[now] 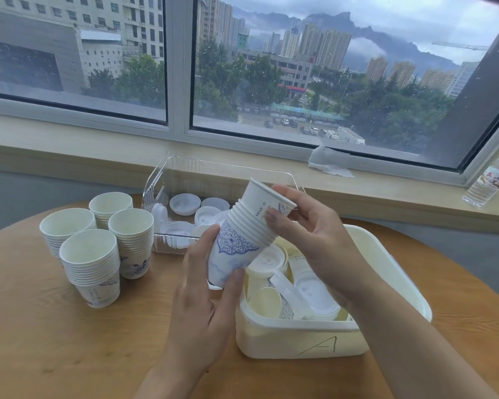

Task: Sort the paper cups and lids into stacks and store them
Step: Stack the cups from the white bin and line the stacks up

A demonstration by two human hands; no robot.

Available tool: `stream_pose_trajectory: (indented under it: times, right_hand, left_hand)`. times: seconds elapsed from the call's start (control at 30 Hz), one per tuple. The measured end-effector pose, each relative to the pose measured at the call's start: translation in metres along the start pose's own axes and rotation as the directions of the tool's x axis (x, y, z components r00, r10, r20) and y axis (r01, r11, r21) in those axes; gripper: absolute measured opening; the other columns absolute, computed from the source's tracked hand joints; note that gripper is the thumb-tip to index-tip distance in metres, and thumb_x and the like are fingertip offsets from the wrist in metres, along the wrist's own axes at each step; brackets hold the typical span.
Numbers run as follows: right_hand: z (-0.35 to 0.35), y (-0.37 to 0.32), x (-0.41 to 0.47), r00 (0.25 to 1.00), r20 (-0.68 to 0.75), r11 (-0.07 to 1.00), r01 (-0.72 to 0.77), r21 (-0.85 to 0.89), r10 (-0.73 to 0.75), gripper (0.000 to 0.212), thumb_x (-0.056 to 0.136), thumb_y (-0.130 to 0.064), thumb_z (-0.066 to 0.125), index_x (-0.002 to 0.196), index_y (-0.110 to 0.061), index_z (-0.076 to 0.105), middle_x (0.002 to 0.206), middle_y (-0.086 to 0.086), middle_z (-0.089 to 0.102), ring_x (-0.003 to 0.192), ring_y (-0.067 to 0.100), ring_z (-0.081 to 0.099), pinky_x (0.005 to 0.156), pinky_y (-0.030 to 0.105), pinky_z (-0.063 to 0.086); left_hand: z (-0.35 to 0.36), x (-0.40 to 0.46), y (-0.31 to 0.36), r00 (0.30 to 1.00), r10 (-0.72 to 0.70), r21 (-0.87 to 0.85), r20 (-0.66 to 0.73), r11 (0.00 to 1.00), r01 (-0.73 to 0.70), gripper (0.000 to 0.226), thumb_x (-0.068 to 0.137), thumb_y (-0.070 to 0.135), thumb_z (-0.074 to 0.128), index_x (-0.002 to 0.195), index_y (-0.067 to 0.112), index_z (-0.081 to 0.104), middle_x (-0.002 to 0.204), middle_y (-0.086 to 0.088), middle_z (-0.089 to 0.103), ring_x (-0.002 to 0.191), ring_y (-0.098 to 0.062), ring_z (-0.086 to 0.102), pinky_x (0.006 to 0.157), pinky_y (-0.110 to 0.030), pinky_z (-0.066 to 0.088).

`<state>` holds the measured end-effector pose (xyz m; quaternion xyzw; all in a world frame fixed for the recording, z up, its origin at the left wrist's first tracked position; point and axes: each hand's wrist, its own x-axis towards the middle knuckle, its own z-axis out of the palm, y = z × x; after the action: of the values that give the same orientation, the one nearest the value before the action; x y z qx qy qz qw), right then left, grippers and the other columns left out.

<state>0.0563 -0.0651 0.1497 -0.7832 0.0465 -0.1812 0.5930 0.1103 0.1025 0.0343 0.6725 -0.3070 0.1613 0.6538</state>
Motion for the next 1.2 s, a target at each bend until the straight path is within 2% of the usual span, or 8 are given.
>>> stream_pose_trajectory:
  times: [0.27,0.4,0.6,0.7,0.83,0.9,1.0,1.2]
  right_hand:
    - [0.003,0.011,-0.002,0.999,0.043,0.997,-0.026,-0.07,0.029,0.064,0.087,-0.068,0.06,0.137,-0.027,0.067,0.121,-0.01,0.074,0.109,0.004,0.067,0.089,0.018,0.052]
    - [0.004,0.012,-0.001,0.997,0.059,0.996,-0.037,-0.076,0.042,0.053,0.09,-0.057,0.061,0.133,-0.028,0.069,0.117,-0.009,0.075,0.105,0.006,0.067,0.086,0.021,0.054]
    - [-0.008,0.006,-0.005,0.994,0.106,0.97,-0.008,-0.245,0.035,0.048,0.092,-0.059,0.062,0.136,-0.039,0.063,0.123,-0.015,0.072,0.113,0.002,0.065,0.091,0.023,0.057]
    - [-0.027,0.003,-0.015,0.996,0.091,0.9,0.053,-0.433,-0.015,0.062,0.087,-0.06,0.065,0.145,-0.037,0.057,0.125,-0.02,0.067,0.117,-0.001,0.063,0.096,0.021,0.055]
    - [-0.064,0.003,-0.03,0.994,0.113,0.729,0.072,-0.681,0.007,0.058,0.082,-0.067,0.066,0.137,-0.052,0.056,0.122,-0.038,0.057,0.118,-0.012,0.054,0.088,0.009,0.046]
    - [-0.082,0.007,-0.037,0.992,0.108,0.631,0.041,-0.775,0.068,0.056,0.08,-0.072,0.064,0.133,-0.058,0.054,0.127,-0.044,0.05,0.12,-0.017,0.048,0.091,0.014,0.045]
    - [-0.104,0.016,-0.044,0.986,0.098,0.513,0.015,-0.858,0.136,0.056,0.082,-0.074,0.063,0.135,-0.06,0.051,0.137,-0.046,0.042,0.127,-0.012,0.046,0.106,0.024,0.04]
    - [-0.121,0.028,-0.051,0.948,0.073,0.406,-0.063,-0.912,0.31,0.067,0.087,-0.062,0.072,0.147,-0.054,0.043,0.147,-0.043,0.028,0.133,-0.005,0.043,0.105,0.019,0.031]
  left_hand:
    - [0.001,0.0,0.0,1.0,0.003,-0.015,0.005,1.0,-0.003,0.057,0.099,0.038,0.056,0.152,0.03,0.039,0.141,0.013,0.056,0.125,-0.008,0.057,0.089,-0.003,0.042]
    - [0.001,0.0,0.001,1.0,0.0,-0.02,0.003,1.0,0.0,0.058,0.098,0.038,0.056,0.152,0.024,0.041,0.14,0.007,0.057,0.122,-0.005,0.056,0.081,0.0,0.044]
    - [0.0,0.0,0.0,1.0,0.013,0.035,0.0,0.999,-0.013,0.056,0.099,0.039,0.055,0.152,0.028,0.04,0.144,0.017,0.052,0.129,-0.002,0.052,0.094,-0.002,0.038]
    - [0.0,0.0,0.0,1.0,0.008,0.042,0.006,0.999,-0.009,0.057,0.099,0.041,0.054,0.153,0.033,0.038,0.144,0.022,0.049,0.131,-0.002,0.051,0.097,-0.003,0.037]
    - [-0.001,0.0,-0.002,1.0,0.0,0.047,0.012,0.999,-0.001,0.056,0.1,0.043,0.054,0.153,0.038,0.036,0.145,0.022,0.049,0.133,-0.01,0.052,0.1,-0.008,0.038]
    - [-0.002,-0.001,-0.002,1.0,-0.012,0.044,0.014,0.999,0.012,0.057,0.1,0.044,0.053,0.154,0.039,0.036,0.145,0.02,0.05,0.133,-0.012,0.052,0.1,-0.009,0.039]
    - [-0.001,-0.001,-0.002,1.0,-0.019,0.039,0.014,0.999,0.018,0.057,0.099,0.044,0.053,0.154,0.037,0.037,0.146,0.022,0.049,0.133,-0.008,0.051,0.098,-0.005,0.038]
    - [0.001,-0.001,0.0,1.0,-0.009,0.033,-0.001,0.999,0.009,0.059,0.097,0.041,0.054,0.153,0.026,0.041,0.145,0.008,0.052,0.129,0.003,0.049,0.091,0.0,0.04]
